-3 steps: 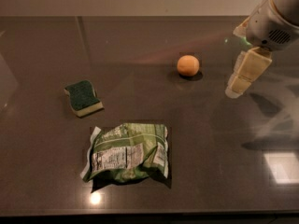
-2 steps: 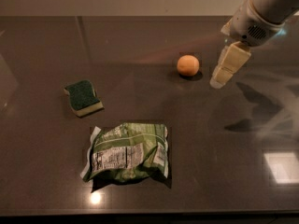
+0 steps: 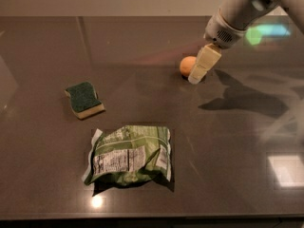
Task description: Move orange near green jalapeno chip bag
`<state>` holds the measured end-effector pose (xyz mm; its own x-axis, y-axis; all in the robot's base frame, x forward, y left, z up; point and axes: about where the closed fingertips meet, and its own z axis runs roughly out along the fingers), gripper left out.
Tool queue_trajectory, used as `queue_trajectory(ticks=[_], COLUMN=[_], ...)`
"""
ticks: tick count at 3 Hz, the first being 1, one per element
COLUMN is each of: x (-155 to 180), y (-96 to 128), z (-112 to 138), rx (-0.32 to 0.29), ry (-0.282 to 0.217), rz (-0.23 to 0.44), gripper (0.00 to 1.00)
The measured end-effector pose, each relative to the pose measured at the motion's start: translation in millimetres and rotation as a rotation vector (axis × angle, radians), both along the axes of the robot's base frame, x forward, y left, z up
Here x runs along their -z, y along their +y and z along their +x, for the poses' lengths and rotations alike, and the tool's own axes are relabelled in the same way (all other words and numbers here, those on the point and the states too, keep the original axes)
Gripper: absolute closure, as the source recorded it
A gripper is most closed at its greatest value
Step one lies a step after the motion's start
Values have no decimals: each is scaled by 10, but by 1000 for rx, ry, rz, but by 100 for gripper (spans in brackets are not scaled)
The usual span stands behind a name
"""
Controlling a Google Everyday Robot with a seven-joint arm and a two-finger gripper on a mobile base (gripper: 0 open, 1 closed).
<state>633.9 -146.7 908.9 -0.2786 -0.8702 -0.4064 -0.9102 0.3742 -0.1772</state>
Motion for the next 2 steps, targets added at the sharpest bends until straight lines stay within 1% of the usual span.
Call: queue_trajectory(ticks=[1,2], x=[214,385], y=[147,210], z=[207,341], rx=[13,26], ry=[20,35], rz=[11,10], gripper=[0,0])
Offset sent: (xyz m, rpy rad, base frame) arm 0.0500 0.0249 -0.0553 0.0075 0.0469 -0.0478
